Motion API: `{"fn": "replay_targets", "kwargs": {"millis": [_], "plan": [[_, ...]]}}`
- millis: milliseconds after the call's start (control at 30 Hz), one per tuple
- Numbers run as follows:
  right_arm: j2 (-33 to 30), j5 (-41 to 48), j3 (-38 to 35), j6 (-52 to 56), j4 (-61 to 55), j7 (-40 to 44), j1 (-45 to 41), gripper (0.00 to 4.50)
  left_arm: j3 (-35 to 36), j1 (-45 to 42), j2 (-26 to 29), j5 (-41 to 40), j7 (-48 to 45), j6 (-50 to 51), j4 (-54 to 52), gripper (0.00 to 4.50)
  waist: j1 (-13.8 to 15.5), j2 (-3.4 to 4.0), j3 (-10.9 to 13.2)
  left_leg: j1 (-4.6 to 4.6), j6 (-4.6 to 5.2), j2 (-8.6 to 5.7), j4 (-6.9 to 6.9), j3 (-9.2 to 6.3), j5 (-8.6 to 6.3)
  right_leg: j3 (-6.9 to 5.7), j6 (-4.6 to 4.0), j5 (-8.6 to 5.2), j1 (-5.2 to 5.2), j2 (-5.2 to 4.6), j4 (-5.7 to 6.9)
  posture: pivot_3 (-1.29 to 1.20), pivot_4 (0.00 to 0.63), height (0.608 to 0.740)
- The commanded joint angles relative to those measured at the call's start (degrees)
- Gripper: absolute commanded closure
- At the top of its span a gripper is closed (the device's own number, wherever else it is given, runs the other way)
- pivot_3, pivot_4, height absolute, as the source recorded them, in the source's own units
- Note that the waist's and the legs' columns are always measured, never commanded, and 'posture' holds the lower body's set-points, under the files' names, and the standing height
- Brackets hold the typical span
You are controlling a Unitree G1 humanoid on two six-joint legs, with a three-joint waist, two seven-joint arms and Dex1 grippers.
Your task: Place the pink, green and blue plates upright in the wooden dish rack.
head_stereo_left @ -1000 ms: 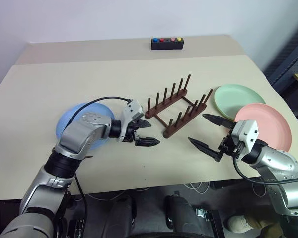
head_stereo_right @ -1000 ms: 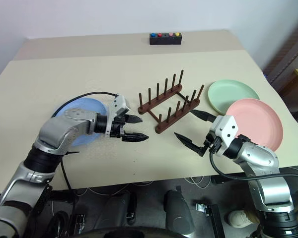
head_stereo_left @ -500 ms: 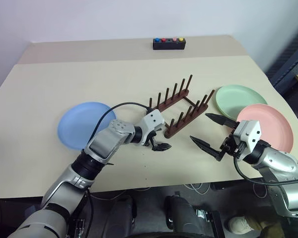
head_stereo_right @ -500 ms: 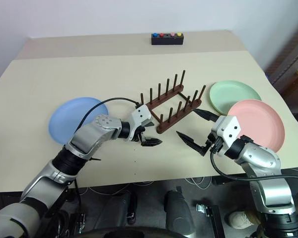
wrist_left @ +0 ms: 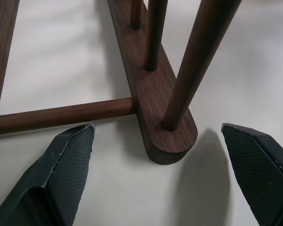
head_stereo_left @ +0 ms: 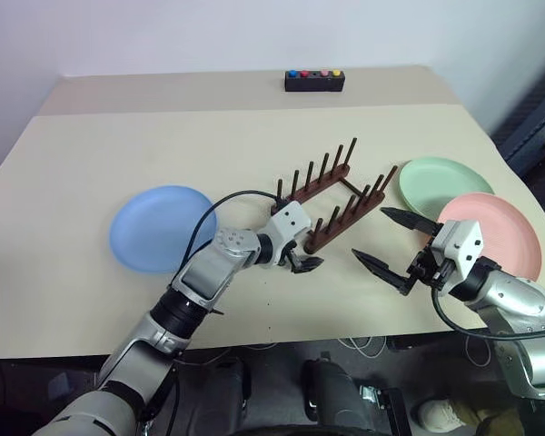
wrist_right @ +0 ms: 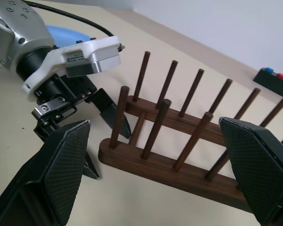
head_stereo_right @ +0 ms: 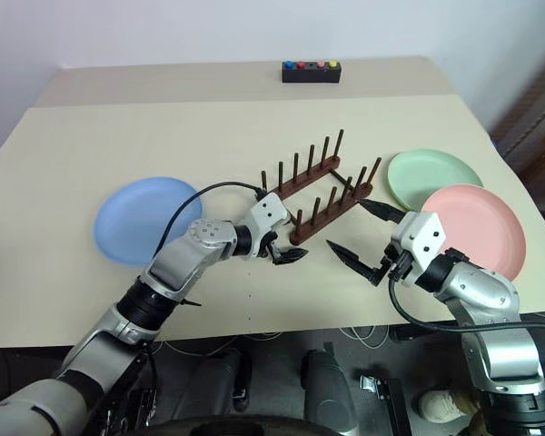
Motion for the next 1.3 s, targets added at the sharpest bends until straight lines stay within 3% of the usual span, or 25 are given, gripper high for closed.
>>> {"fn": "replay_targets", "kwargs": {"millis": [33,267,600,633,700,833,867,1167,1300], "plan": [[-2.86,3.35,-2.39,1.34,-4.06,3.39,1.86,0.02,0.78,0.41,-0.01,0.5,-0.11,0.42,-0.34,0.05,0.02,0.0,0.0,0.0,0.0,0.0,0.0,0.0,0.0,-0.01,0.0,0.0,0.01,0.0,0.0,0.0,0.15,0.74],[-7.85,4.67,-10.01,2.77,-3.67,6.95,8.34,0.02,1.14,0.49,-0.83,1.06,0.18,-0.79,0.14,0.05,0.09,0.01,-0.02,0.0,0.0,-0.02,0.01,-0.01,0.0,-0.01,0.0,0.0,0.03,-0.02,-0.03,0.0,0.15,0.74],[-7.88,5.59,-14.09,5.33,-5.02,7.87,14.27,0.02,1.56,0.59,-2.6,0.75,0.27,-0.79,0.67,0.05,0.07,0.05,-0.04,0.02,0.0,-0.02,0.04,-0.01,0.0,0.0,-0.01,-0.01,0.06,-0.03,-0.04,0.0,0.15,0.74],[-7.73,5.53,-14.13,5.3,-5.25,7.69,14.39,0.0,1.48,0.78,-2.66,0.32,-0.21,0.1,0.51,0.6,0.09,0.05,-0.04,0.02,0.0,-0.02,0.03,-0.01,0.0,0.0,-0.01,-0.01,0.06,-0.03,-0.04,0.0,0.15,0.74],[-7.55,5.36,-14.12,5.23,-5.44,7.38,14.51,0.0,1.73,1.27,-2.88,0.21,0.0,0.91,0.24,1.27,0.09,0.05,-0.04,0.02,0.0,-0.02,0.04,-0.02,0.0,-0.01,-0.01,-0.02,0.06,-0.03,-0.04,0.0,0.15,0.74],[-7.39,5.11,-14.13,4.88,-5.46,7.05,14.56,0.0,1.98,1.42,-3.11,0.4,-0.17,2.16,0.21,3.4,0.12,0.05,-0.05,0.02,0.0,-0.02,0.04,-0.02,0.0,-0.01,0.0,-0.02,0.06,-0.03,-0.04,0.0,0.15,0.74],[-7.36,5.09,-14.15,4.83,-5.57,6.94,14.62,0.0,1.8,1.43,-2.93,0.51,-0.48,2.11,-0.01,3.71,0.19,0.1,-0.1,0.02,0.0,-0.02,0.04,-0.02,0.0,-0.01,0.0,-0.02,0.07,-0.03,-0.04,0.0,0.15,0.74],[-6.79,4.67,-13.89,3.94,-5.52,6.42,14.91,0.0,4.74,-0.26,-3.43,1.42,1.9,-0.08,1.85,3.72,0.13,0.13,-0.13,0.05,0.0,-0.05,0.04,-0.04,0.0,-0.01,-0.01,-0.03,0.14,-0.06,-0.09,0.0,0.15,0.74],[-7.53,5.58,-15.19,4.44,-4.29,7.65,15.6,0.0,6.87,-2.68,1.09,0.44,-3.52,-6.12,4.15,3.72,-0.12,0.14,-0.13,0.05,0.0,-0.03,0.03,-0.04,0.0,-0.02,-0.01,-0.03,0.1,-0.02,-0.06,0.0,0.15,0.74]]}}
